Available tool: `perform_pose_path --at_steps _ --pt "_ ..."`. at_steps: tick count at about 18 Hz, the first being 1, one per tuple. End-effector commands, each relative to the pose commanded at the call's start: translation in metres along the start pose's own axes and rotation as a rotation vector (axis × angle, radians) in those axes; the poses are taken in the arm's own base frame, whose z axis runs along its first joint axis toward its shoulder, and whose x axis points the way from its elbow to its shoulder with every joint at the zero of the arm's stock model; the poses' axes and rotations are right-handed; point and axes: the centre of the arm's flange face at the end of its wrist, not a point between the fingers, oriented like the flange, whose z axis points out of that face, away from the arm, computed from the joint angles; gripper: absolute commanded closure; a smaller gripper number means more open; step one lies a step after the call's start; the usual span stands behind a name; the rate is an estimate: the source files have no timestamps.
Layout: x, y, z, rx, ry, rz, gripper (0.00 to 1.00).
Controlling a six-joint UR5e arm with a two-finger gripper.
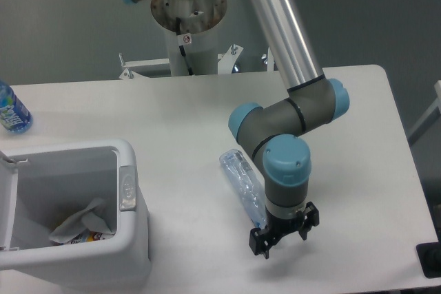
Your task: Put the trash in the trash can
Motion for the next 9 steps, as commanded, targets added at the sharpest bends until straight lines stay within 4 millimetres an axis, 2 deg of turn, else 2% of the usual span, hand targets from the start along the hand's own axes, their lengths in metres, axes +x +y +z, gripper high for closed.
perform_pose_path --at_steps 2,6,7,9 --pt "0.0007 0.0011 0.0018 -0.005 -0.004 0.003 0.01" --pt "0.0023 0.0039 0.0038 -0.011 -0.011 0.008 0.14" --pt "0.0033 0.0048 0.0045 -0.014 -0.012 0.011 0.21" --pt "0.0034 0.0056 0.0043 -0.014 -0.012 0.011 0.24"
